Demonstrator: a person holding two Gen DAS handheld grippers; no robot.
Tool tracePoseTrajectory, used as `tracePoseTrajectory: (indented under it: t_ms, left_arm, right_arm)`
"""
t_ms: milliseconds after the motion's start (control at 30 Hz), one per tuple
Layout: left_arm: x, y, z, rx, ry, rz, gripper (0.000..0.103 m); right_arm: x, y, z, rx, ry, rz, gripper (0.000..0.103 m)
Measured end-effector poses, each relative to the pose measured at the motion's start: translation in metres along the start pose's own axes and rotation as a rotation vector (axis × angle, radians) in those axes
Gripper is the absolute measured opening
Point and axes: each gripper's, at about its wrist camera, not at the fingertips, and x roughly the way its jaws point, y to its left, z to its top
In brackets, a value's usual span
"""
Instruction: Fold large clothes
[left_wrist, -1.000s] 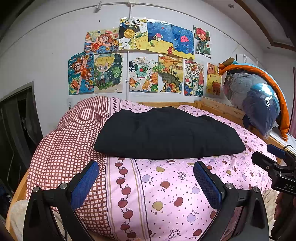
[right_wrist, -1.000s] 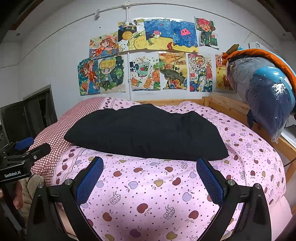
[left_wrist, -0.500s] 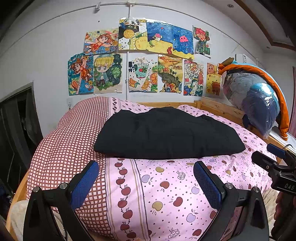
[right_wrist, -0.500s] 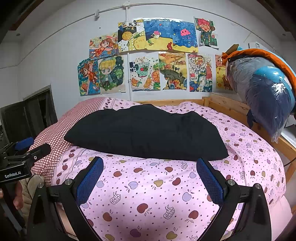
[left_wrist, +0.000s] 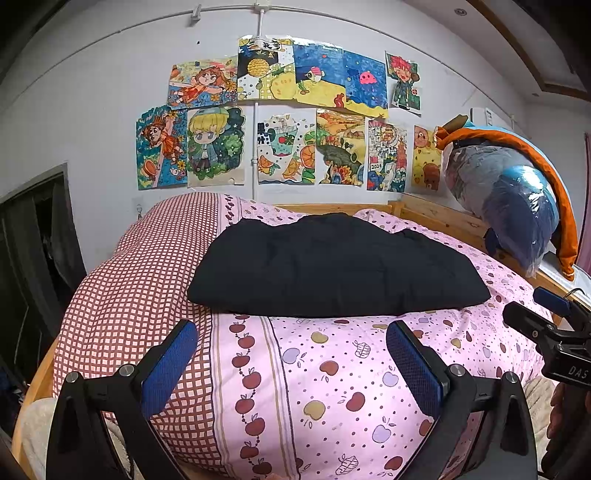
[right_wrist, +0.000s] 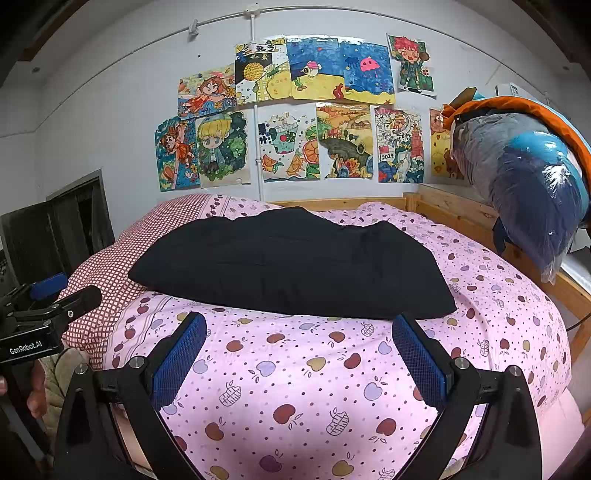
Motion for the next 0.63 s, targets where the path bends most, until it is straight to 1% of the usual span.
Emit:
tracePoseTrajectory:
  t_ms: [100, 200, 333, 633]
  left_arm:
    - [0.0003, 0.0027, 0.0007, -0.019, 0.008, -0.022, 0.103]
    - [0.0011, 0.0059, 0.0016, -0.041, 0.015, -0.008, 0.103]
    - [0.002, 0.004, 0.0012, -0.027, 0.005, 0.014, 0.103]
    - [0.0041, 0.0015, -0.0005, -0.013, 0.006, 0.018, 0.103]
  right_arm:
    - [0.0001, -0.0002, -0.0001, 0.0, 0.0, 0.0, 0.099]
    - [0.0001, -0.0002, -0.0002, 0.001, 0.0, 0.0, 0.099]
    - [0.0001, -0.0006, -0.0005, 0.002, 0.002, 0.001, 0.099]
    - [-0.0006, 0.0007, -0.0006, 0.005, 0.001, 0.001, 0.099]
